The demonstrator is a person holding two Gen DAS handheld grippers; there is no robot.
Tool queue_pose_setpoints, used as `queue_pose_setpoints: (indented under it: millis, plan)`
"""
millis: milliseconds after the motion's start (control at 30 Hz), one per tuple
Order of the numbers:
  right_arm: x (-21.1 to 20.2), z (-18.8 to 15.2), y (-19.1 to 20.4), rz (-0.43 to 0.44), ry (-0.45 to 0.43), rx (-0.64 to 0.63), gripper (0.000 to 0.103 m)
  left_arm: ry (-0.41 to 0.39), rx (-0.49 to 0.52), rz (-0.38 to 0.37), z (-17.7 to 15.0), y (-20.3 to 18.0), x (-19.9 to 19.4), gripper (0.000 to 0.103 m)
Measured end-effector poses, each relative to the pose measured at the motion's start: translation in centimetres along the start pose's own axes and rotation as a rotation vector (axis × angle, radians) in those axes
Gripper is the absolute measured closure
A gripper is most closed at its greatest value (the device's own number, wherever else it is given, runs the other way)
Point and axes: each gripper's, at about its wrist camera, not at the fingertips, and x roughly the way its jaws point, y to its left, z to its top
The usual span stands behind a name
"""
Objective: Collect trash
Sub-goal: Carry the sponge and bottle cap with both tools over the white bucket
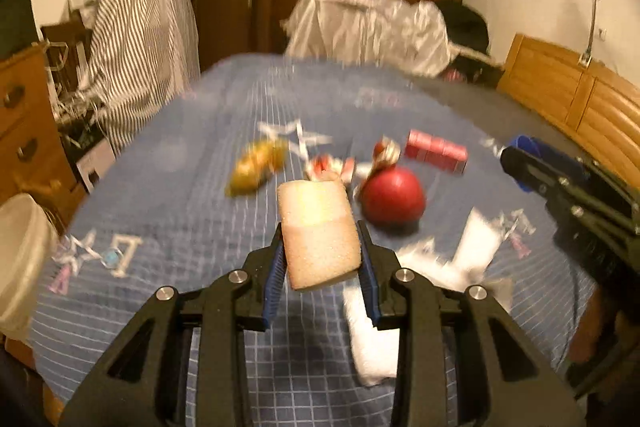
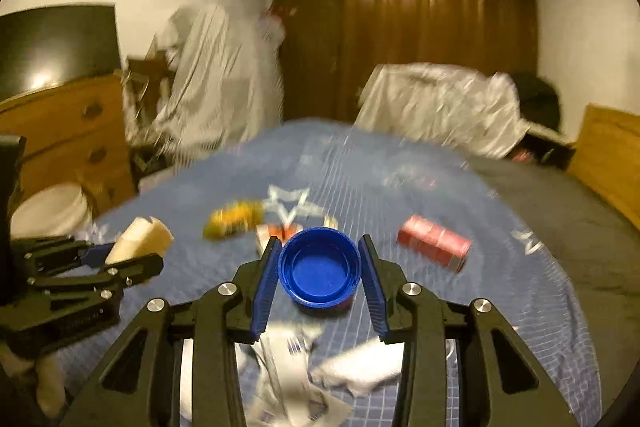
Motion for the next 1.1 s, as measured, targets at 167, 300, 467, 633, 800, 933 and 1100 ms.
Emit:
queue_pose_setpoints:
  millis: [167, 300, 467, 633, 800, 933, 1100]
  plan:
    - [-3.4, 2.0, 2.0, -0.055, -0.083, 0.021, 0.062, -0.071, 0.002, 0.004, 1.5, 0.0, -3.2, 0.072]
    - [-5.0, 3.3, 3.5, -0.045, -0.101, 0.026, 0.063, -0.099, -0.010, 0.008, 2.3, 0.7, -4.7, 0.072]
    - [-5.9, 4.7, 5.6, -0.033, -0.108, 0.016, 0.063, -0.120, -0.026, 0.023, 2.7, 2.1, -6.0, 0.072]
    - [-5.5, 6.4, 8.2, 0.008, -0.111, -0.002, 0.063, -0.143, -0.044, 0.052, 3.4, 4.1, -7.5, 0.072]
    - [-4.4, 8.9, 11.9, 0.083, -0.119, -0.023, 0.063, -0.168, -0.072, 0.103, 4.3, 7.2, -8.9, 0.072]
    - [-3.2, 11.3, 15.9, 0.151, -0.124, -0.044, 0.063, -0.185, -0.105, 0.155, 5.1, 10.6, -10.2, 0.072]
    - [-1.9, 13.9, 22.0, 0.235, -0.120, -0.088, 0.063, -0.206, -0.146, 0.221, 5.6, 14.8, -12.0, 0.072]
